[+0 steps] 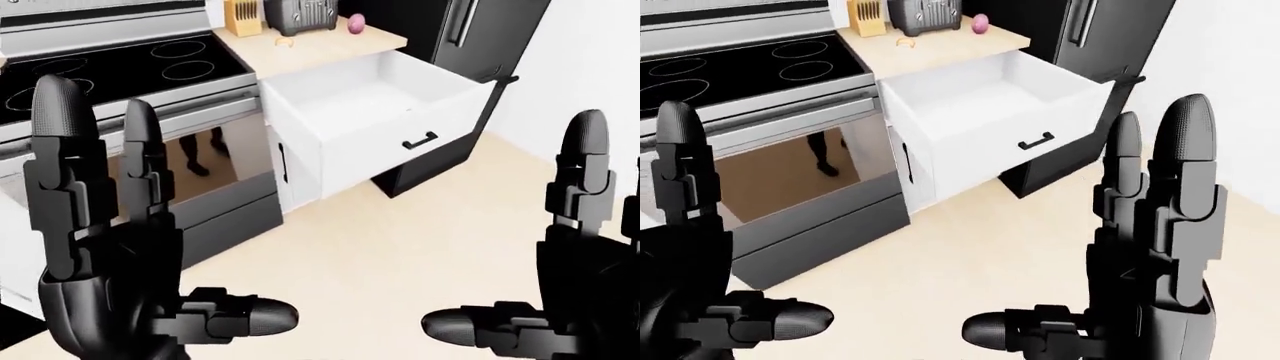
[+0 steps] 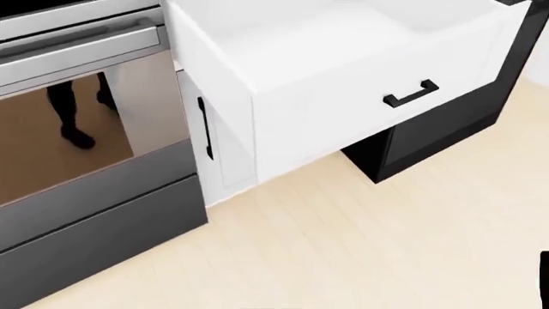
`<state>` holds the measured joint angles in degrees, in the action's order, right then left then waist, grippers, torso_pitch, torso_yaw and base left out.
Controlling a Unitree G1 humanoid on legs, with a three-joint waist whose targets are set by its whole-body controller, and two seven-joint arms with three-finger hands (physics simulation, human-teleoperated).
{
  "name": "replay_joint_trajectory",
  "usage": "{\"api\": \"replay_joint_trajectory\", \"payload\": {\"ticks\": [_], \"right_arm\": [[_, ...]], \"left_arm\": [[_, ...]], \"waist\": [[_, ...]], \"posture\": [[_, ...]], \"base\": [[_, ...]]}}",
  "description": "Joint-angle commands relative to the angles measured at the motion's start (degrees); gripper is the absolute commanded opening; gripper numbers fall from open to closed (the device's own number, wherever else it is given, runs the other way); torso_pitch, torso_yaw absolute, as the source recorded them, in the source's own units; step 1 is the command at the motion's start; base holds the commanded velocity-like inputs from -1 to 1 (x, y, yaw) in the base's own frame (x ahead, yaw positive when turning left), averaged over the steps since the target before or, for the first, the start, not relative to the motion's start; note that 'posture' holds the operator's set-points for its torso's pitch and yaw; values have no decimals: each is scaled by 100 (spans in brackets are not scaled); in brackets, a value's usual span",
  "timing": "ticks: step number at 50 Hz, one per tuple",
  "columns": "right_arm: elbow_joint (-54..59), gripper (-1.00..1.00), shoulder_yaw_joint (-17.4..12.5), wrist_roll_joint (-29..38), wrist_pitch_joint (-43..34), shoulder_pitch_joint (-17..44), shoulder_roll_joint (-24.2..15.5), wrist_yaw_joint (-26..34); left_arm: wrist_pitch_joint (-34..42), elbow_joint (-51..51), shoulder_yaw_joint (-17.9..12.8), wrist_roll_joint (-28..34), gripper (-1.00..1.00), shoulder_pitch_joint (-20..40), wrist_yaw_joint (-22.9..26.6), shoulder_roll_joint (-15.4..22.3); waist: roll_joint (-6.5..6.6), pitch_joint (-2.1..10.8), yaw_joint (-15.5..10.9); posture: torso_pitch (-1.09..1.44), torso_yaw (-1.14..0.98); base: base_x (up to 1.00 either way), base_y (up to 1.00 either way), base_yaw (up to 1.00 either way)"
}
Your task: Close the right drawer.
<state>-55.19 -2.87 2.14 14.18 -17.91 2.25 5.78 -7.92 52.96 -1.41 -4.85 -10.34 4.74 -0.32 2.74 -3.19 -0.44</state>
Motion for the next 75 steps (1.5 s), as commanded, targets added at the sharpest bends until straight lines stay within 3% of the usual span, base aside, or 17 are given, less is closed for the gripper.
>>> {"api": "replay_joint_trajectory", "payload": {"ticks": [1, 6, 8, 18, 22, 23, 30, 35, 45, 49, 50, 52, 57, 62, 63, 72, 75], "right_arm": [[-221, 100, -13, -16, 132, 51, -12, -33], [-187, 100, 6, -2, 161, 57, -16, -30], [-146, 100, 1, -9, 207, 49, -17, -30], [-34, 100, -12, -44, 389, -24, -13, -1], [-109, 100, 8, -15, 280, 4, -13, -12], [-116, 100, 14, -10, 269, 6, -13, -13], [-187, 100, 32, 8, 193, 19, -20, -23], [-121, 100, 34, 16, 272, -12, -28, -14], [-128, 100, 33, 20, 263, -20, -26, -7], [-71, 100, 35, 32, 314, -25, -26, 2], [-51, 100, 35, 30, 335, -28, -27, 4], [13, 100, 17, -6, 421, -50, -29, 12], [14, 100, 19, 0, 450, -75, -23, 23], [-75, 100, 45, 24, 324, -48, -24, 15], [-72, 100, 44, 33, 317, -43, -26, 13], [-42, 100, 9, 11, 333, -31, -26, 9], [-32, 100, 6, 2, 345, -34, -22, 12]], "left_arm": [[-176, 148, 40, 5, 100, 58, 27, -6], [-213, 95, 47, 3, 100, 60, 34, -4], [-215, 100, 53, 8, 100, 54, 33, -1], [-262, 71, 68, 6, 100, 24, 38, -1], [-272, 58, 74, 17, 100, 22, 39, 0], [-272, 59, 74, 19, 100, 22, 39, 1], [-260, 63, 65, 9, 100, 26, 40, 4], [-235, 72, 52, 5, 100, 42, 38, 4], [-241, 67, 65, 13, 100, 33, 42, 1], [-247, 71, 71, 11, 100, 24, 43, 2], [-244, 71, 73, 11, 100, 25, 44, 3], [-228, 82, 72, 9, 100, 30, 41, 4], [-213, 104, 75, 5, 100, 22, 42, 3], [-235, 80, 89, 31, 100, 21, 41, 2], [-231, 80, 87, 29, 100, 26, 38, 3], [-196, 89, 67, 30, 100, 64, 27, 3], [-209, 79, 74, 33, 100, 57, 30, 4]], "waist": [[-3, 44, 12], [-352, 20, -5], [-699, 129, 25], [-190, -55, 39], [341, 84, 5], [73, 0, -66], [-115, 31, 13], [-651, 125, 20], [-181, -39, 43], [374, 114, -10], [42, -9, -75], [132, 22, -13], [-130, 36, 10], [-736, 163, 32], [-529, 93, 100], [-145, -45, 48], [288, 72, 22]], "posture": [[0, 0], [0, 0], [0, 0], [0, 0], [0, 0], [0, 0], [0, 0], [0, 0], [0, 0], [0, 0], [0, 0], [0, 0], [0, 0], [0, 0], [0, 0], [0, 0], [0, 0]], "base": [[0, 0, -33], [0, 0, -33], [0, 0, -33], [0, 0, -33], [0, 0, -33], [0, 0, -33], [0, 0, -33], [0, 0, -33], [0, 0, -33], [0, 0, -33], [0, 0, -33], [0, 0, -33], [0, 0, -33], [0, 0, -33], [0, 0, -33], [0, 0, -33], [0, 0, -33]]}}
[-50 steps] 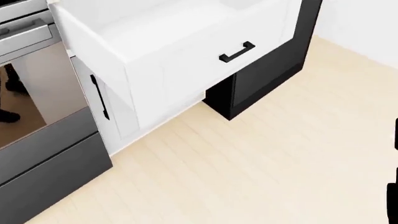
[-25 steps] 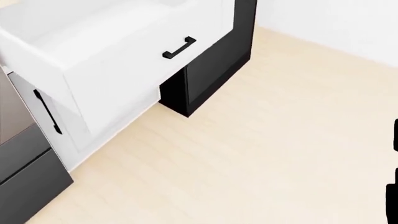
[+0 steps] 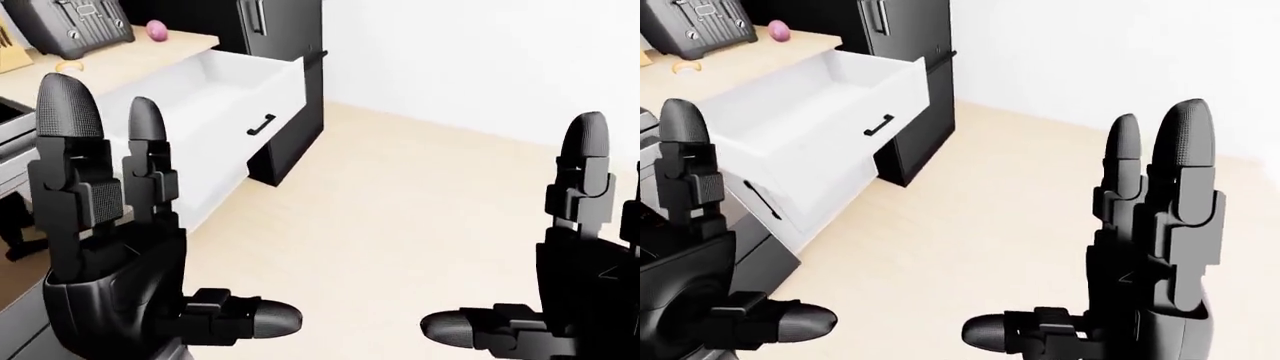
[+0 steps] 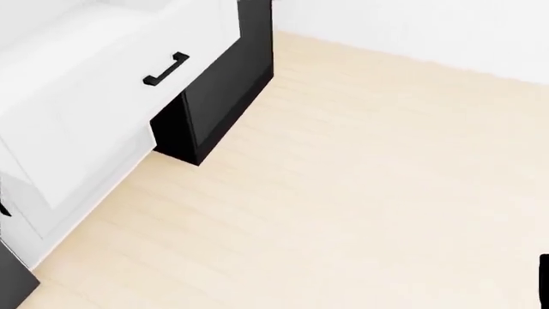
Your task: Close the right drawer.
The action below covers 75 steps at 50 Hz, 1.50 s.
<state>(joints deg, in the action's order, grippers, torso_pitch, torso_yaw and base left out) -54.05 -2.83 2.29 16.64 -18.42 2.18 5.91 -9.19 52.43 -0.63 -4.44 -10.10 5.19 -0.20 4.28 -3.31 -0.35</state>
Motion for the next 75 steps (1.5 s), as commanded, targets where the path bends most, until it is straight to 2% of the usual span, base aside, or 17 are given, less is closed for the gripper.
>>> {"api": "replay_joint_trajectory", "payload": {"ticks": [1, 9, 14, 15, 24, 27, 37, 41, 42, 50, 55, 56, 57, 62, 67, 68, 75], "right_arm": [[-146, 100, 3, -6, 105, 15, -15, 1], [-244, 100, 27, 17, -4, 31, -10, -16], [-158, 100, 11, -13, 104, 3, -12, -15], [-144, 100, 10, -9, 127, -5, -11, -13], [44, 100, -38, -62, 370, -55, -5, 16], [14, 100, -33, -54, 328, -44, 2, 17], [23, 100, -30, -53, 351, -66, 6, 23], [38, 100, -38, -59, 352, -59, 4, 24], [47, 100, -40, -63, 359, -62, 4, 26], [28, 100, -40, -53, 320, -53, 6, 25], [36, 100, -32, -37, 297, -41, 6, 18], [29, 100, -35, -34, 280, -32, 5, 15], [24, 100, -39, -39, 263, -23, 5, 10], [-21, 100, -52, 1, 151, 28, 10, -35], [-201, 100, -148, 182, -411, 254, 59, -298], [-218, 100, -160, 174, -423, 261, 53, -311], [-206, 100, -48, 336, -478, 262, 15, -329]], "left_arm": [[-78, 136, -9, -10, 100, 35, -16, -7], [-120, 122, -19, -14, 100, 15, -1, -6], [-153, 97, -22, -25, 100, 1, 11, -8], [-165, 92, -21, -27, 100, -4, 14, -9], [-174, 77, -31, -41, 100, -1, 19, -7], [-172, 75, -30, -39, 100, -2, 21, -8], [-125, 117, -27, -42, 100, -5, 16, -8], [-119, 118, -17, -37, 100, -8, 19, -8], [-125, 119, -12, -33, 100, -13, 22, -8], [-109, 127, -19, -33, 100, -3, 19, -6], [-131, 107, -9, -20, 100, -10, 23, -9], [-130, 109, -12, -25, 100, -9, 21, -9], [-131, 101, -14, -26, 100, -7, 21, -9], [-171, 71, -3, -18, 100, -22, 24, -10], [-190, 46, -1, -17, 100, -22, 20, -9], [-196, 42, 2, -12, 100, -23, 20, -10], [-167, 56, 20, -8, 100, -26, 21, -4]], "waist": [[-17, 61, -36], [-327, 42, 5], [-882, 130, 47], [-678, 89, 92], [-303, -17, 37], [132, 92, 17], [-382, 46, -5], [-935, 195, 33], [-680, 98, 97], [-391, -14, 46], [134, 46, -12], [-103, -22, -58], [-20, -16, -3], [-224, 69, -18], [-826, 160, -160], [-621, 65, -121], [-478, 199, -19]], "posture": [[0, 0], [0, 0], [0, 0], [0, 0], [0, 0], [0, 0], [0, 0], [0, 0], [0, 0], [0, 0], [0, 0], [0, 0], [0, 0], [0, 0], [0, 0], [0, 0], [0, 0]], "base": [[0, 0, -34], [0, 0, -33], [0, 0, -33], [0, 0, -34], [0, 0, -33], [0, 0, -33], [0, 0, -33], [0, 0, -33], [0, 0, -33], [0, 0, -33], [0, 0, -33], [0, 0, -34], [0, 0, -33], [0, 0, -30], [0, 0, 0], [0, 0, 0], [0, 0, 0]]}}
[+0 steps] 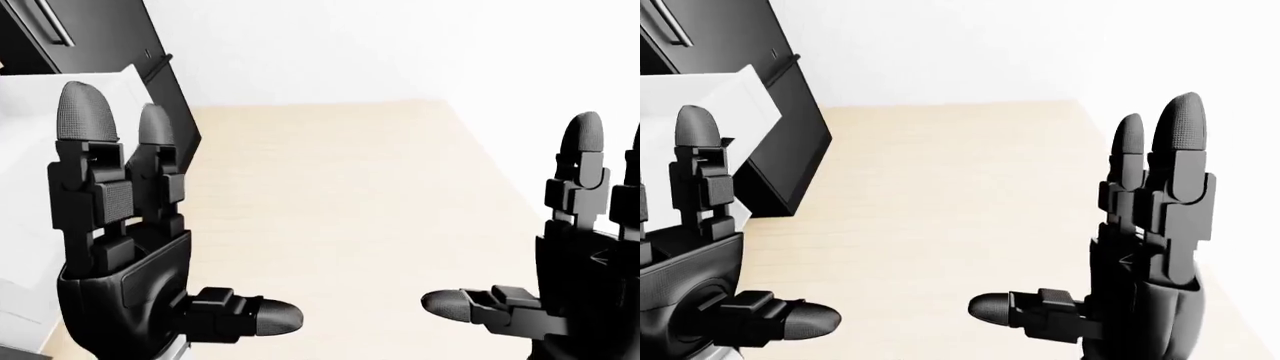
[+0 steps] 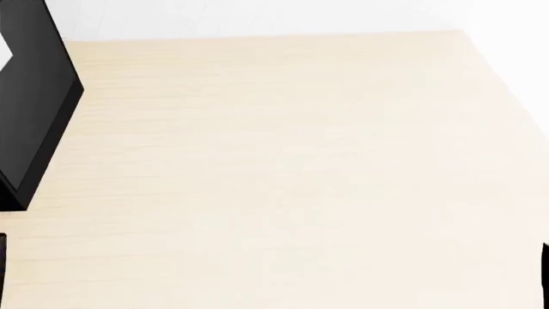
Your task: Close the right drawer.
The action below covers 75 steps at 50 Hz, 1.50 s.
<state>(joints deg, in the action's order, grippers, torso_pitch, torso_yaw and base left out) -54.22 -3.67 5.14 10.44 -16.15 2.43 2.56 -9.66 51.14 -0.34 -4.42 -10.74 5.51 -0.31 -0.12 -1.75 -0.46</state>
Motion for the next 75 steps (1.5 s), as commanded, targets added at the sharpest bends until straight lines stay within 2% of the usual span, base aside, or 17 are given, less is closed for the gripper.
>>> {"api": "replay_joint_trajectory", "payload": {"ticks": [1, 8, 12, 14, 25, 29, 30, 32, 37, 40, 41, 51, 54, 64, 68, 69, 75], "right_arm": [[-180, 100, 53, 57, 143, 27, -20, 16], [-123, 100, 62, -9, 262, -44, -40, 84], [-120, 100, 67, -46, 272, -60, -37, 106], [-110, 100, 56, -58, 271, -61, -35, 107], [-60, 100, 65, -62, 296, -75, -35, 126], [-87, 100, 71, -64, 253, -66, -35, 126], [-85, 100, 69, -83, 240, -63, -38, 129], [-88, 100, 73, -77, 216, -56, -39, 130], [-152, 100, 91, -79, 87, -19, -47, 133], [-177, 100, 90, -82, 38, -2, -50, 131], [-188, 100, 91, -88, 27, 0, -51, 132], [-103, 100, 70, -124, 110, -22, -57, 153], [-59, 100, 72, -111, 149, -27, -55, 160], [-110, 100, 109, -80, 68, -24, -60, 158], [-101, 100, 115, -51, 63, -21, -63, 153], [-104, 100, 110, -76, 46, -14, -65, 156], [-95, 100, 87, -111, 72, -26, -63, 161]], "left_arm": [[-124, 186, -5, -2, 100, 37, -12, 6], [-106, 199, 1, -5, 100, 33, -18, 6], [-112, 197, -3, -8, 100, 30, -16, 8], [-116, 190, -6, -14, 100, 29, -14, 7], [-137, 164, 0, -8, 100, 31, -14, 5], [-126, 176, 3, -10, 100, 27, -19, 6], [-129, 176, 8, -5, 100, 22, -17, 6], [-135, 170, 8, -3, 100, 22, -18, 6], [-136, 161, 9, -7, 100, 23, -21, 6], [-135, 160, 8, -12, 100, 21, -20, 7], [-132, 163, 9, -13, 100, 21, -21, 7], [-65, 214, 19, -14, 100, 27, -25, 10], [-43, 225, 23, -14, 100, 33, -24, 12], [-67, 203, 22, -19, 100, 14, -14, 9], [-73, 194, 18, -23, 100, 10, -13, 9], [-69, 191, 20, -18, 100, 11, -14, 9], [-79, 180, 25, -14, 100, 10, -15, 9]], "waist": [[-27, 55, 2], [-110, 33, 50], [147, -57, 77], [491, 23, 74], [-30, -93, 64], [-385, -61, 75], [-188, -79, 151], [-284, -64, 109], [-57, -105, 87], [281, -79, 106], [531, 9, 92], [-40, -113, 57], [-370, -52, 69], [-5, -119, 84], [630, 48, 68], [321, -55, 19], [87, -90, 49]], "posture": [[0, 0], [0, 0], [0, 0], [0, 0], [0, 0], [0, 0], [0, 0], [0, 0], [0, 0], [0, 0], [0, 0], [0, 0], [0, 0], [0, 0], [0, 0], [0, 0], [0, 0]], "base": [[0, 0, 0], [0, 21, 0], [0, 27, 0], [0, 25, 0], [0, 25, 0], [0, 26, 0], [0, 25, 0], [0, 24, 0], [0, 23, 0], [0, 23, 0], [0, 22, 0], [0, 23, 0], [0, 22, 0], [0, 24, 0], [0, 31, 0], [0, 35, 0], [0, 35, 0]]}}
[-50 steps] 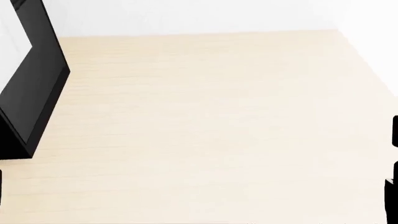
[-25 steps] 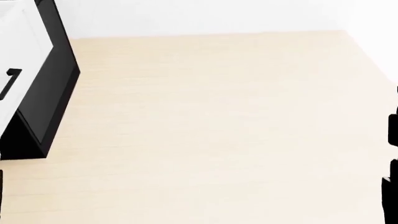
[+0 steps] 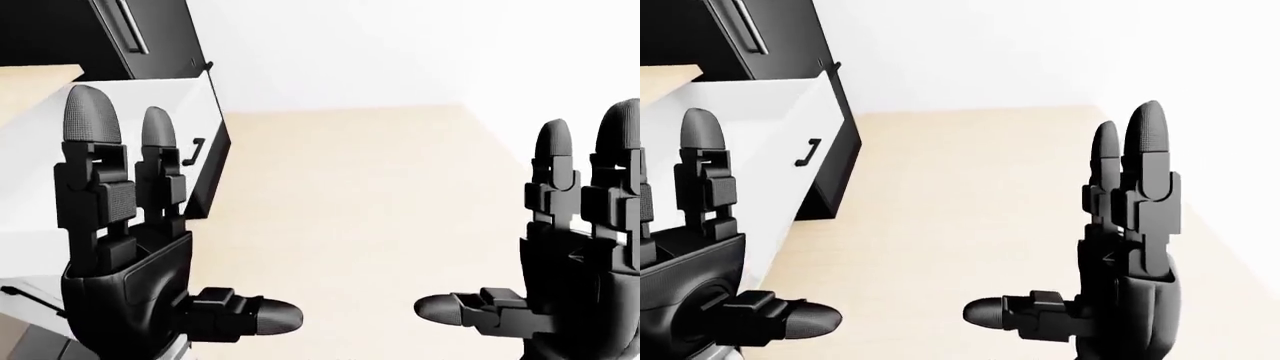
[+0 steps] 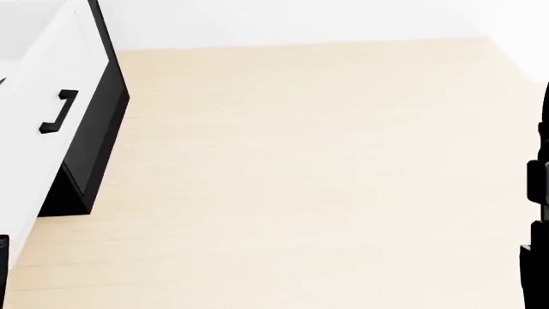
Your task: Close the right drawer.
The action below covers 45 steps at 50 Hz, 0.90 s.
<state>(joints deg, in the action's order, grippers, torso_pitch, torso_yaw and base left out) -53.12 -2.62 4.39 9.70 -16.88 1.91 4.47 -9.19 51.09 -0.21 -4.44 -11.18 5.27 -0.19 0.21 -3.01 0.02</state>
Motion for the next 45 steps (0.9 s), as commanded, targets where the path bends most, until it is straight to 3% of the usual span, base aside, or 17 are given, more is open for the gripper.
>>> {"api": "replay_joint_trajectory", "payload": {"ticks": [1, 6, 7, 9, 11, 16, 17, 18, 21, 28, 31, 33, 37, 40, 42, 44, 45], "right_arm": [[-212, 100, -41, -60, 150, 48, -6, -35], [-237, 100, -24, -60, 104, 54, -4, -21], [-247, 100, -20, -60, 98, 52, -4, -19], [-234, 100, -24, -55, 104, 53, -3, -22], [-224, 100, -44, -70, 123, 51, 1, -29], [-225, 100, -41, -27, 78, 78, 5, -44], [-211, 100, -52, -44, 85, 81, 2, -43], [-203, 100, -48, -39, 95, 76, 4, -44], [-194, 100, -37, -44, 106, 64, 1, -37], [-175, 100, -56, -37, 136, 56, 10, -53], [-164, 100, -44, -44, 146, 45, 6, -47], [-150, 100, -36, -40, 147, 46, 4, -44], [-149, 100, -33, -40, 155, 42, 1, -39], [-139, 100, -36, -52, 152, 45, -2, -35], [-141, 100, -26, -35, 146, 47, -2, -35], [-137, 100, -35, -36, 134, 53, -4, -37], [-139, 100, -28, -39, 139, 49, -4, -33]], "left_arm": [[-127, 182, 12, -12, 100, 55, 8, -3], [-122, 182, 21, -6, 100, 58, 7, -2], [-123, 184, 22, -5, 100, 58, 6, -2], [-126, 177, 21, -3, 100, 58, 7, -1], [-125, 177, 22, -3, 100, 60, 7, 0], [-151, 161, 26, -5, 100, 50, 15, 0], [-151, 159, 25, -9, 100, 49, 14, 0], [-148, 160, 19, -11, 100, 54, 11, 0], [-132, 171, 22, -9, 100, 57, 8, 0], [-85, 215, 30, -1, 100, 60, 2, 1], [-89, 216, 35, 1, 100, 55, 2, 1], [-94, 215, 43, 9, 100, 52, 2, 0], [-112, 193, 41, 3, 100, 51, 7, 1], [-126, 181, 35, -5, 100, 46, 11, 2], [-136, 173, 34, -2, 100, 46, 11, 1], [-142, 170, 26, -7, 100, 43, 13, 2], [-145, 166, 25, -14, 100, 39, 17, 3]], "waist": [[3, 21, 9], [-399, 41, 33], [-208, 37, 115], [-322, 56, 77], [-287, 114, 66], [95, 11, 86], [254, 55, 86], [540, 151, 67], [301, 36, -6], [-83, 3, 22], [-375, 41, 40], [-243, 28, 126], [-266, 101, 67], [-73, 13, 75], [136, 20, 88], [627, 175, 46], [348, 80, 0]], "posture": [[0, 0], [0, 0], [0, 0], [0, 0], [0, 0], [0, 0], [0, 0], [0, 0], [0, 0], [0, 0], [0, 0], [0, 0], [0, 0], [0, 0], [0, 0], [0, 0], [0, 0]], "base": [[0, 34, 0], [0, 34, 0], [0, 34, 0], [0, 35, 0], [0, 35, 0], [0, 35, 0], [0, 34, 0], [0, 34, 0], [0, 35, 0], [0, 35, 0], [0, 34, 0], [0, 35, 0], [0, 34, 0], [0, 35, 0], [0, 35, 0], [0, 35, 0], [0, 34, 0]]}}
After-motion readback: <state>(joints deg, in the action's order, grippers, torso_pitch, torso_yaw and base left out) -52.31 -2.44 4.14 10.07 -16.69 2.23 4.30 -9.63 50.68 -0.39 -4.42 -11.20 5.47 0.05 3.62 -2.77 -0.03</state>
